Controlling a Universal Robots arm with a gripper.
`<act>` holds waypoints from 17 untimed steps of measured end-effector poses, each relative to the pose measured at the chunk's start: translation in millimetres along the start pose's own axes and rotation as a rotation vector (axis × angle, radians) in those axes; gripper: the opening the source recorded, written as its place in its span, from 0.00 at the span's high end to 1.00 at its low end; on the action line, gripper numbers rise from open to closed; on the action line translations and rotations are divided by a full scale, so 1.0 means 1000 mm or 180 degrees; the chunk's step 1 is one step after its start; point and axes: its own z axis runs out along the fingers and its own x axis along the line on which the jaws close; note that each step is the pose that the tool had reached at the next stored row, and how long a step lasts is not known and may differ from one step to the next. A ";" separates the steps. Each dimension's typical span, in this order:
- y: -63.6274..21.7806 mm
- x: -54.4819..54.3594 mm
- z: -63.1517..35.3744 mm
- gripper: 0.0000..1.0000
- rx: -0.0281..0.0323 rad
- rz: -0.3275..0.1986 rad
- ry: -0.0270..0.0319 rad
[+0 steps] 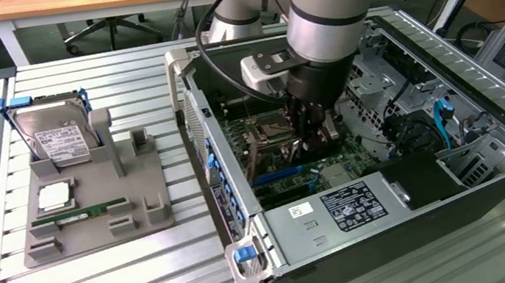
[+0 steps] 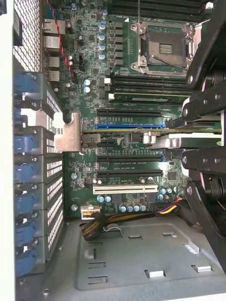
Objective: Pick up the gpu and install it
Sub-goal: 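Insert the gpu into the slot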
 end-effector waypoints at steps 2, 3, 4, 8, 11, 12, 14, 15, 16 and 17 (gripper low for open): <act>0.0024 0.000 0.0004 0.73 0.0000 0.0000 0.0003; 0.0030 0.000 0.0005 0.73 0.0000 0.0000 0.0003; 0.0035 0.000 0.0008 0.73 0.0001 0.0000 0.0003; 0.0045 -0.003 0.0021 0.73 0.0000 0.0000 0.0004; 0.0047 -0.005 0.0032 0.73 0.0000 0.0000 0.0004; 0.0049 -0.005 0.0036 0.73 0.0001 0.0000 0.0004; 0.0055 -0.006 0.0044 0.73 0.0001 0.0000 0.0003; 0.0061 -0.006 0.0048 0.73 0.0000 0.0001 0.0004; 0.0065 -0.007 0.0052 0.73 0.0000 0.0001 0.0004; 0.0071 -0.007 0.0059 0.73 0.0000 0.0000 0.0004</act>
